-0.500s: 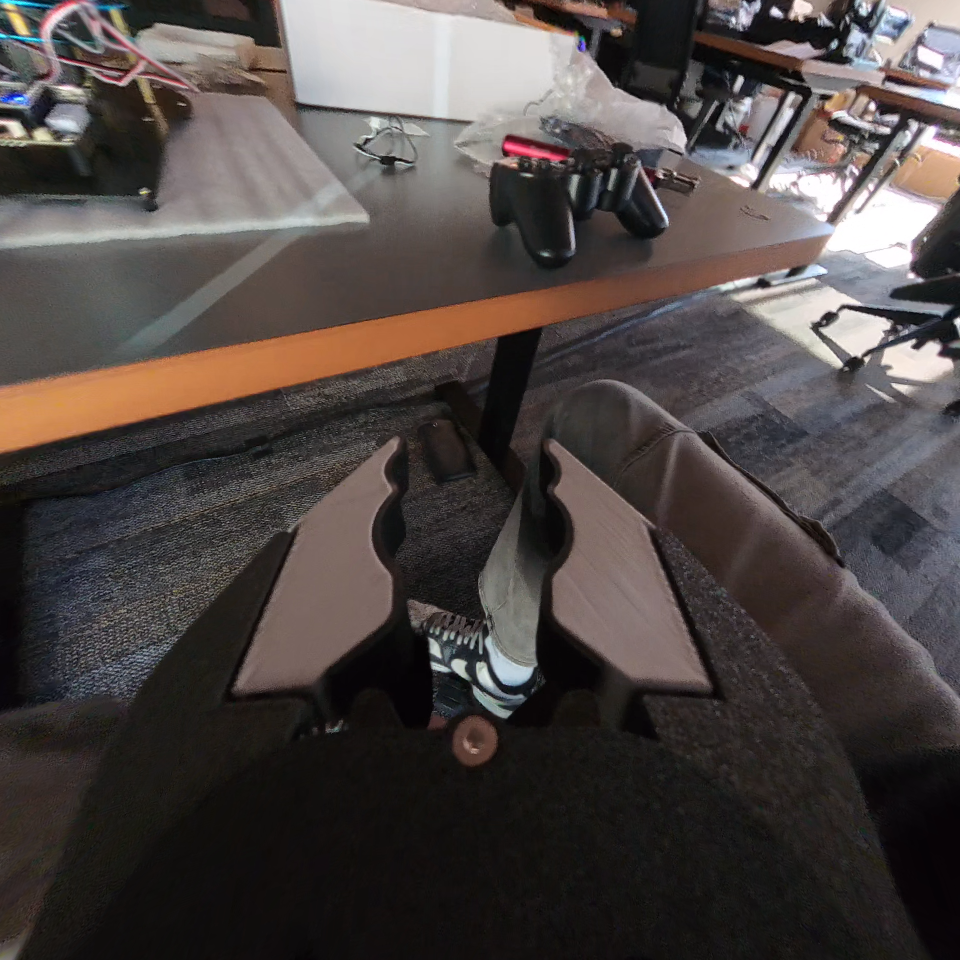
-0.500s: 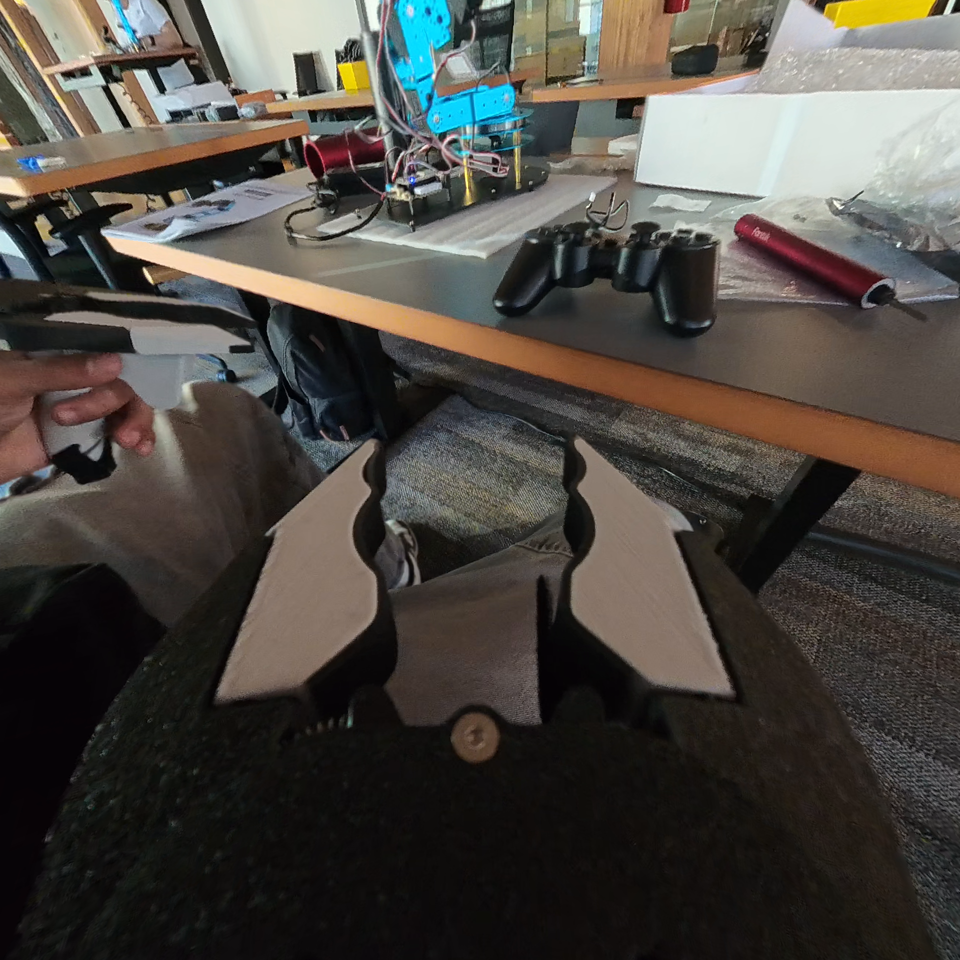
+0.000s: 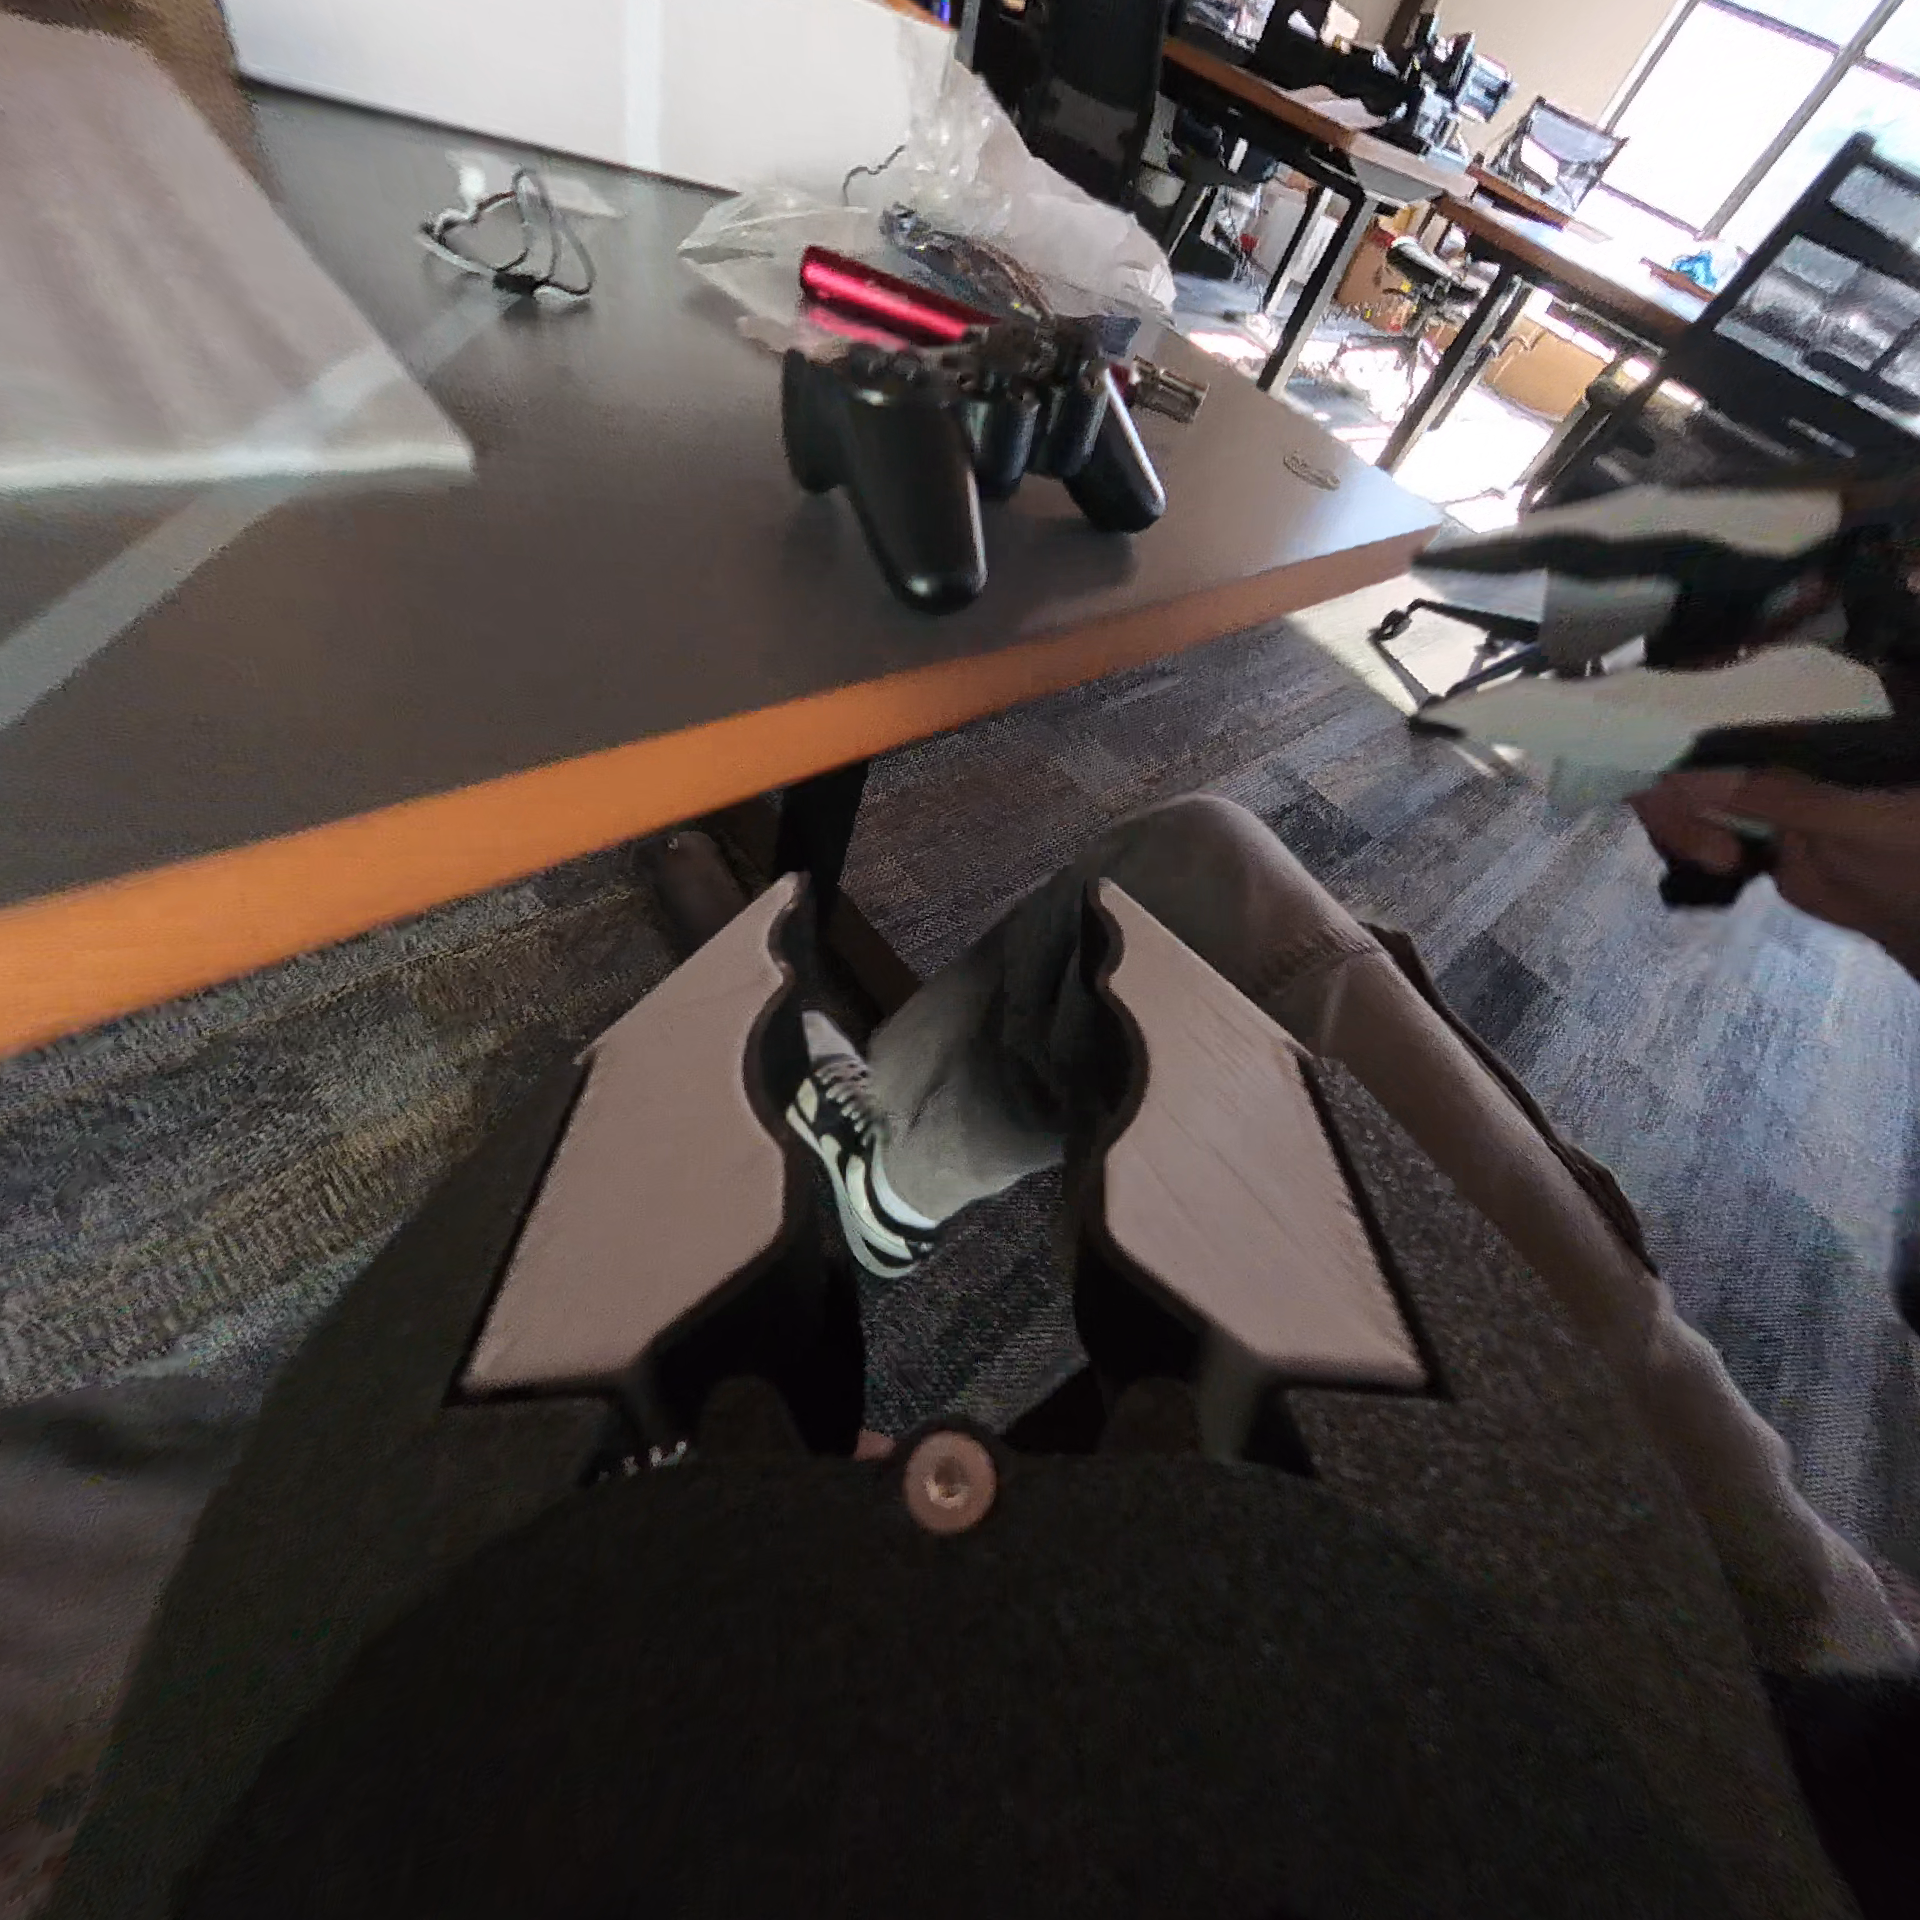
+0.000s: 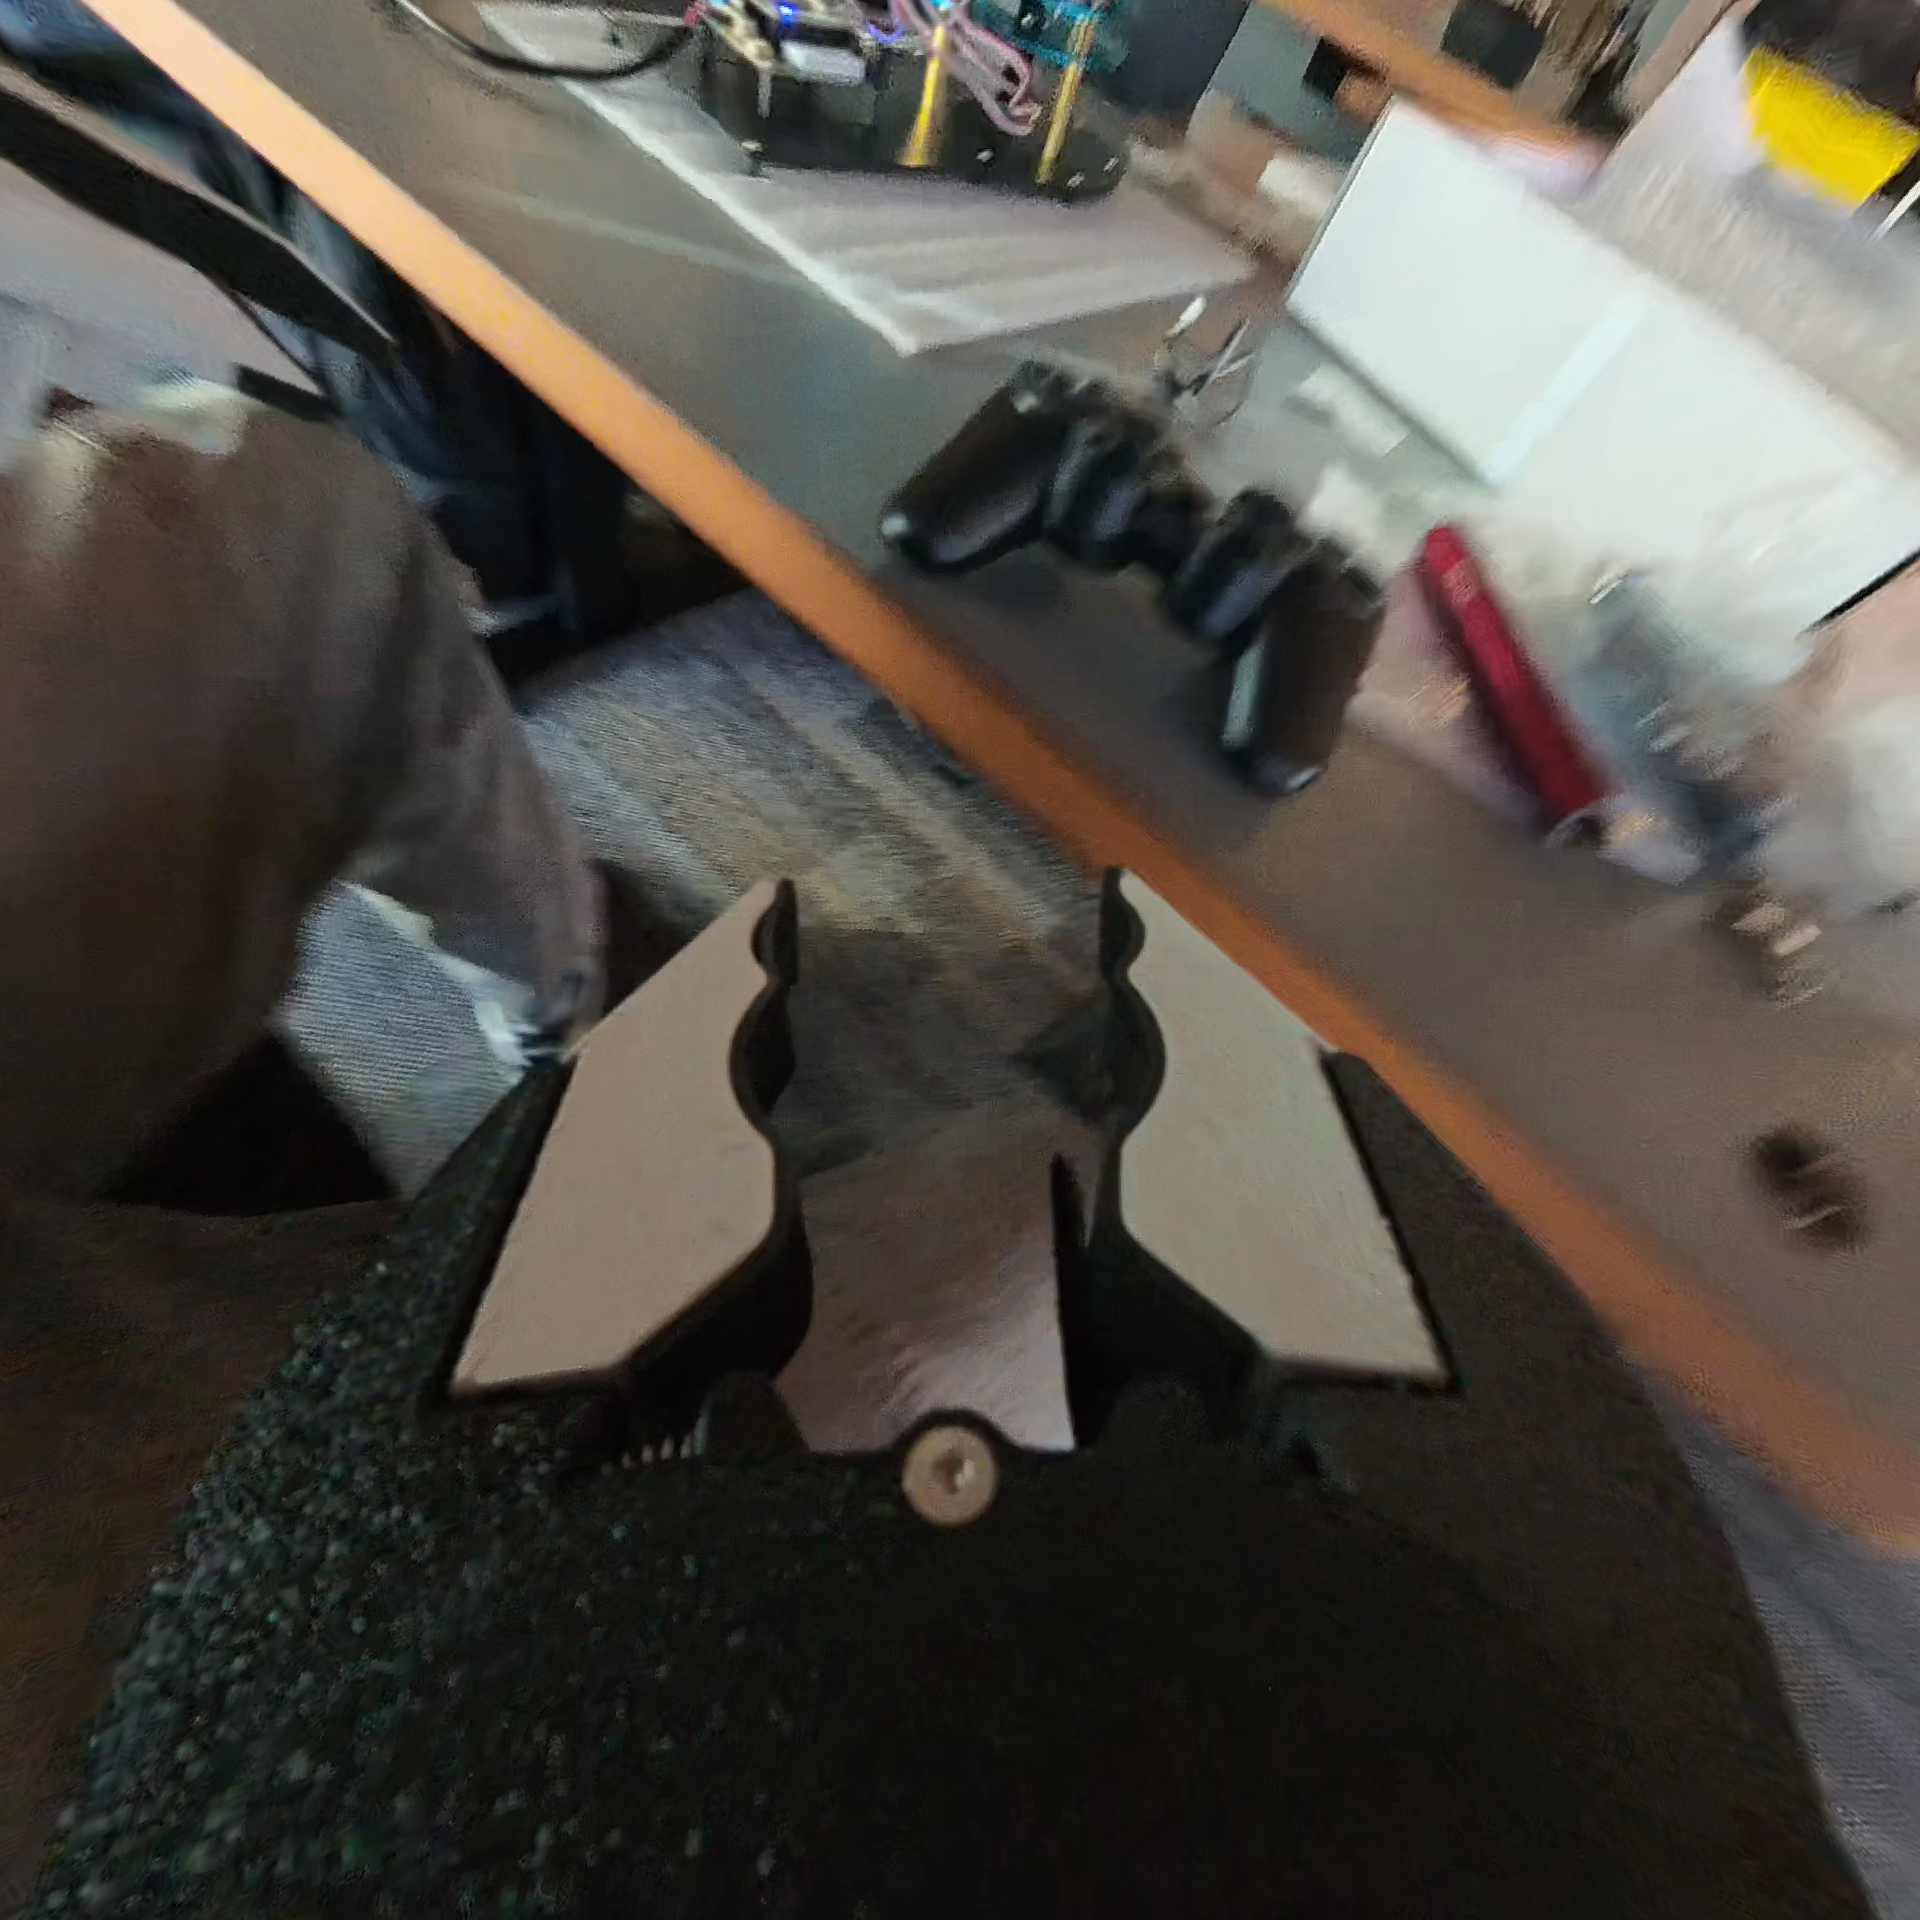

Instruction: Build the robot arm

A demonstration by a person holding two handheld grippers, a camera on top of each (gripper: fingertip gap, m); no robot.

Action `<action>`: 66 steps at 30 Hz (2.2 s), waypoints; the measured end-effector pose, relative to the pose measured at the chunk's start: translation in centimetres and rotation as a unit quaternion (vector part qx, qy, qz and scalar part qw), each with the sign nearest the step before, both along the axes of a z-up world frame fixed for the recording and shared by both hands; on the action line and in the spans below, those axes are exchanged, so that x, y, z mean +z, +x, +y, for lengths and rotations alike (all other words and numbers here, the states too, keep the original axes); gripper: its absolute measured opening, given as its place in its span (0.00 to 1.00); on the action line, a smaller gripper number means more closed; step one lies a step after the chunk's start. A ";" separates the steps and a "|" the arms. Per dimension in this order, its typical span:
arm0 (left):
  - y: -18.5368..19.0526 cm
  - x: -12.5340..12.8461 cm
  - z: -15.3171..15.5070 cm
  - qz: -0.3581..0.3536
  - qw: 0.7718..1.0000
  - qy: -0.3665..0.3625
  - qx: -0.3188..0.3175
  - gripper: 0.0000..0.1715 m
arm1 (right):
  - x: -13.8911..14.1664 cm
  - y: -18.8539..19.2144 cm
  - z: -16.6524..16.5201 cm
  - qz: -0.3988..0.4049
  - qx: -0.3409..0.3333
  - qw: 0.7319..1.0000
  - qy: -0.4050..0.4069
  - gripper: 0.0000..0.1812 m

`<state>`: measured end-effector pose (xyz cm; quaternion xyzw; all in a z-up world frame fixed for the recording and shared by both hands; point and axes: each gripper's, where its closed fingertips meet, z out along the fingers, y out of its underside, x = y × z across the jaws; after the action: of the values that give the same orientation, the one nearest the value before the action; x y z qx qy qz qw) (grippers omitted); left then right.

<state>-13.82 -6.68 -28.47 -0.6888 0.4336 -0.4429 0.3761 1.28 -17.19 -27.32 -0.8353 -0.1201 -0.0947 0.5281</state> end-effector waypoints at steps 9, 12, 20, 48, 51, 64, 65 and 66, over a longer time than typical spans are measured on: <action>13.1 1.3 4.1 0.057 0.994 0.086 0.030 0.34 | 2.1 8.1 10.3 -0.078 0.073 0.994 0.033 0.30; 14.9 0.5 5.0 0.080 0.990 0.101 0.062 0.35 | 1.4 8.4 11.0 -0.077 0.088 0.993 0.030 0.28; 15.9 -1.0 5.5 0.101 0.988 0.069 0.093 0.25 | 1.6 7.7 12.5 -0.132 0.118 0.984 0.027 0.21; 15.6 -1.1 5.4 0.117 0.988 0.061 0.080 0.24 | -0.7 8.4 13.1 -0.284 0.125 0.951 0.004 0.24; 15.6 -1.1 5.5 0.115 0.988 0.059 0.079 0.24 | -0.7 8.4 13.1 -0.278 0.127 0.952 0.005 0.24; 15.6 -1.1 5.5 0.118 0.989 0.056 0.074 0.24 | -0.3 7.6 12.6 -0.248 0.146 0.958 0.000 0.25; 15.6 -1.1 5.5 0.118 0.989 0.056 0.074 0.24 | -0.4 7.6 12.7 -0.251 0.144 0.957 0.000 0.25; 15.5 -1.1 5.5 0.118 0.989 0.055 0.074 0.24 | -0.4 7.6 12.7 -0.256 0.143 0.956 0.002 0.24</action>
<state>1.72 -1.19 -29.60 -0.7447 0.4461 -0.3048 0.3917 8.93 -4.47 -27.74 -0.7560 -0.3693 -0.2295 0.4892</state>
